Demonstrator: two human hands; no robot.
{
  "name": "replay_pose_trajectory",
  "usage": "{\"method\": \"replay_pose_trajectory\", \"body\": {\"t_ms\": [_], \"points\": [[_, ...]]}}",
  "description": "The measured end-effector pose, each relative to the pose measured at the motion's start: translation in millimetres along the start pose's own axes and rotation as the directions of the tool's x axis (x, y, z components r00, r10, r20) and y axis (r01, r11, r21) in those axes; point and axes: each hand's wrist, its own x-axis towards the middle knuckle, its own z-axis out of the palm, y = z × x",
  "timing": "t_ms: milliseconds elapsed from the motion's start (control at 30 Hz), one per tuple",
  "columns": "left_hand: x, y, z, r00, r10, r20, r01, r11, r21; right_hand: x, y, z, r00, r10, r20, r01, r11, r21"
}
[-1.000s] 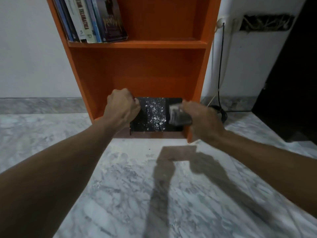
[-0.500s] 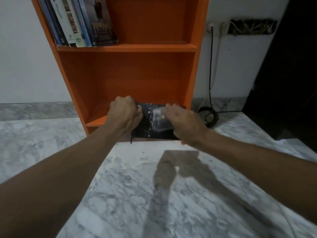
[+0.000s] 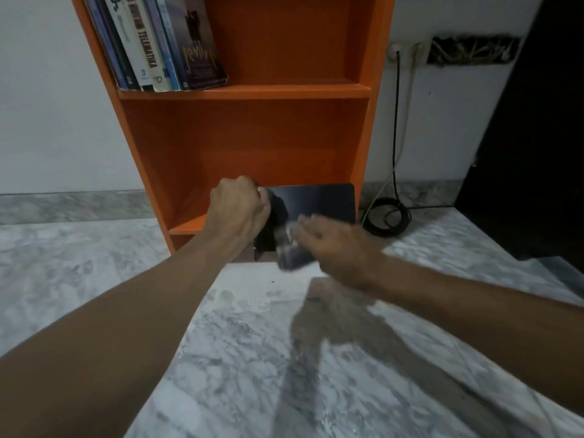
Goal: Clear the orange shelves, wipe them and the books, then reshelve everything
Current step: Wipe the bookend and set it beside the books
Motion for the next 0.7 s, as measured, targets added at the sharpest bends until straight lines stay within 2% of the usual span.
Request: {"method": "replay_pose_trajectory", "body": {"t_ms": [67,133,200,267,333,367,400,433,467,500,533,600,667,700], "points": [[-3.1,3.1,2.1,0.999,0.028,0.025,-0.029,0.999,0.025,38.6,25.8,-17.1,0.981,0.149,-0.122,-0.158,0.985,-0.07],[-5.0,10.2,2.1,0.998,0.055,0.015,-0.056,0.998,0.016,64.3,38.9,-18.9,0.97,0.187,-0.156,-0.212,0.963,-0.166],[-4.9,14.7,-0.6,0.996,0.082,-0.032,-0.082,0.997,-0.005,63.2,37.8,-2.2,0.991,0.07,-0.111,-0.1,0.949,-0.299],[-1.8,11.0,-4.3,0.992,0.095,-0.082,-0.098,0.994,-0.041,35.9,18.4,18.3,0.99,-0.139,-0.001,0.13,0.929,-0.345],[0.6,2.5,-9.9,0.992,0.054,-0.111,-0.063,0.995,-0.079,-1.9,-5.6,30.3,0.913,-0.339,0.227,0.372,0.92,-0.12],[1.9,-1.6,-12.3,0.993,0.019,-0.115,-0.03,0.995,-0.091,-18.7,-12.8,32.8,0.851,-0.389,0.353,0.407,0.913,0.025],[3.1,-3.9,-14.3,0.993,-0.008,-0.121,-0.004,0.995,-0.096,-31.0,-17.5,29.3,0.829,-0.364,0.425,0.339,0.931,0.136],[4.6,-5.6,-14.8,0.992,-0.028,-0.124,0.016,0.995,-0.096,-37.7,-20.2,23.1,0.87,-0.256,0.42,0.184,0.961,0.205],[5.3,-7.0,-14.1,0.991,-0.033,-0.128,0.022,0.996,-0.088,-37.7,-19.6,16.2,0.942,-0.094,0.323,-0.003,0.958,0.286],[4.7,-8.4,-12.1,0.992,-0.037,-0.117,0.029,0.997,-0.075,-31.9,-16.6,6.5,0.975,0.114,0.193,-0.181,0.907,0.381],[3.5,-9.4,-8.4,0.995,-0.037,-0.093,0.031,0.997,-0.069,-19.5,-11.1,-3.7,0.941,0.328,0.085,-0.329,0.821,0.466],[1.8,-9.1,0.2,0.999,-0.033,-0.034,0.031,0.996,-0.079,17.8,4.4,-25.6,0.782,0.62,-0.06,-0.481,0.663,0.574],[0.7,-2.9,7.9,0.999,-0.007,-0.037,0.003,0.994,-0.107,55.3,15.1,-37.0,0.673,0.728,-0.131,-0.515,0.589,0.623],[0.9,1.7,10.6,0.998,0.015,-0.055,-0.022,0.992,-0.126,67.2,15.3,-35.5,0.657,0.744,-0.121,-0.542,0.578,0.61]]}}
